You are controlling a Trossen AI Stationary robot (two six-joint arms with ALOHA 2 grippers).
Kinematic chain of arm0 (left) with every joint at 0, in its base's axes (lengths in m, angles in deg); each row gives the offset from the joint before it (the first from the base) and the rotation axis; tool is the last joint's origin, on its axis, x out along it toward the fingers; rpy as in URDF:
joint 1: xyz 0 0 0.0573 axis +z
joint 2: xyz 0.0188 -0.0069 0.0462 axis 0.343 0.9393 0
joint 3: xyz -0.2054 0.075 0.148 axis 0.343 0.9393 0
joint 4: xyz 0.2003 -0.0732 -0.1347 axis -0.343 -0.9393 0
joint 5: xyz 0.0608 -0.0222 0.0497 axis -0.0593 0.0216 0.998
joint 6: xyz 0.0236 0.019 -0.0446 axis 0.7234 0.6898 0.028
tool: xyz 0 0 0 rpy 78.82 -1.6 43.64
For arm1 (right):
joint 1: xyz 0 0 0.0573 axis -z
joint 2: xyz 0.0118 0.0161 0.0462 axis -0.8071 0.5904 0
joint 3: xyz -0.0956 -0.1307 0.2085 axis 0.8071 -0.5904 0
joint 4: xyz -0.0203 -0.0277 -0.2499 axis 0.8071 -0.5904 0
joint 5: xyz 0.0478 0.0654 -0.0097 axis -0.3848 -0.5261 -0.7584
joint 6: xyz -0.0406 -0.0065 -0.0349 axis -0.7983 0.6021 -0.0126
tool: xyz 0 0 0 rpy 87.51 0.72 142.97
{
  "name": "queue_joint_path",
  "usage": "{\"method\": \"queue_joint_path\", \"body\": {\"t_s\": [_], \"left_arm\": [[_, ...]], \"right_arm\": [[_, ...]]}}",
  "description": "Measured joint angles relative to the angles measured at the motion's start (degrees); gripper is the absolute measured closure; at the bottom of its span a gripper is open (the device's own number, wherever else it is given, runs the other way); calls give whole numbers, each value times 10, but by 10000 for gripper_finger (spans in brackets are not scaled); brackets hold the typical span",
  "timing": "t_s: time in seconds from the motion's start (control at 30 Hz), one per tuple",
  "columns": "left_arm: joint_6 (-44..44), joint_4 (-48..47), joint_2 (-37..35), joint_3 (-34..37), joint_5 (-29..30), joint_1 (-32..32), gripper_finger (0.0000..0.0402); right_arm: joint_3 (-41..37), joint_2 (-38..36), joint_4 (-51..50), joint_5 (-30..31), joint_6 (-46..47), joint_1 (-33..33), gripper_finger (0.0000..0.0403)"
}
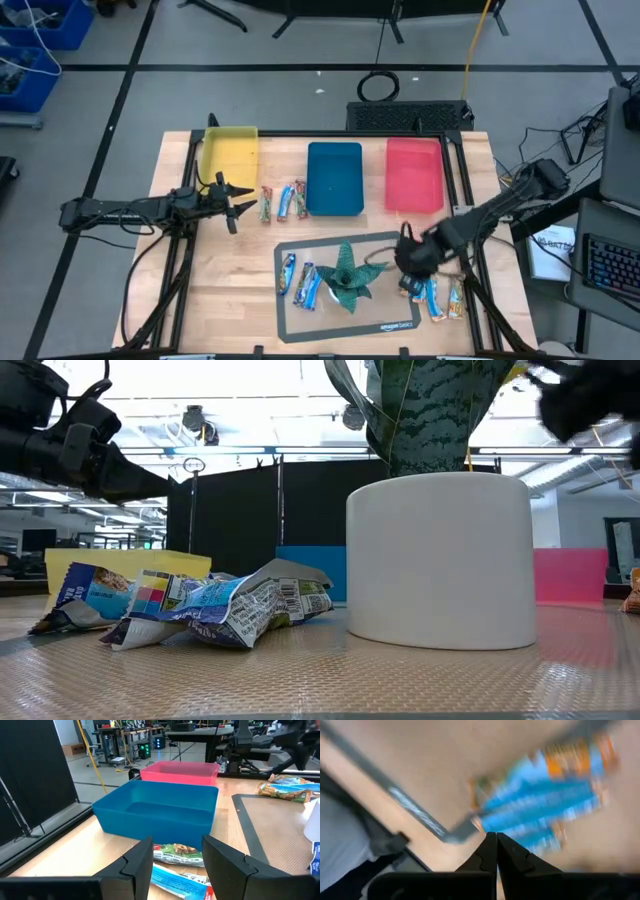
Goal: Pick and place Granola Bars by type
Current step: Put the yellow granola bar into the pink bin
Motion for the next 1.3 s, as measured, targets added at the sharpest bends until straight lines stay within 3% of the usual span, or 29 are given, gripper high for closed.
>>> {"method": "queue_joint_path", "body": {"t_s": [0.17, 0.33, 0.57, 0.87, 1.07, 1.3], "left_arm": [[0, -13, 0, 0, 0, 0, 229], [1, -22, 0, 0, 0, 0, 229], [1, -24, 0, 0, 0, 0, 229], [1, -25, 0, 0, 0, 0, 229], [1, -25, 0, 0, 0, 0, 229], [12, -25, 0, 0, 0, 0, 229]], "right_arm": [[0, 29, -13, -6, 168, -79, 403], [0, 63, -9, -58, 283, -141, 403], [-27, 95, 30, -194, 317, -164, 403], [-104, 103, 147, -210, 382, -167, 403], [-134, 103, 145, -282, 393, -167, 403], [-174, 102, 147, -282, 408, -167, 403]]}}
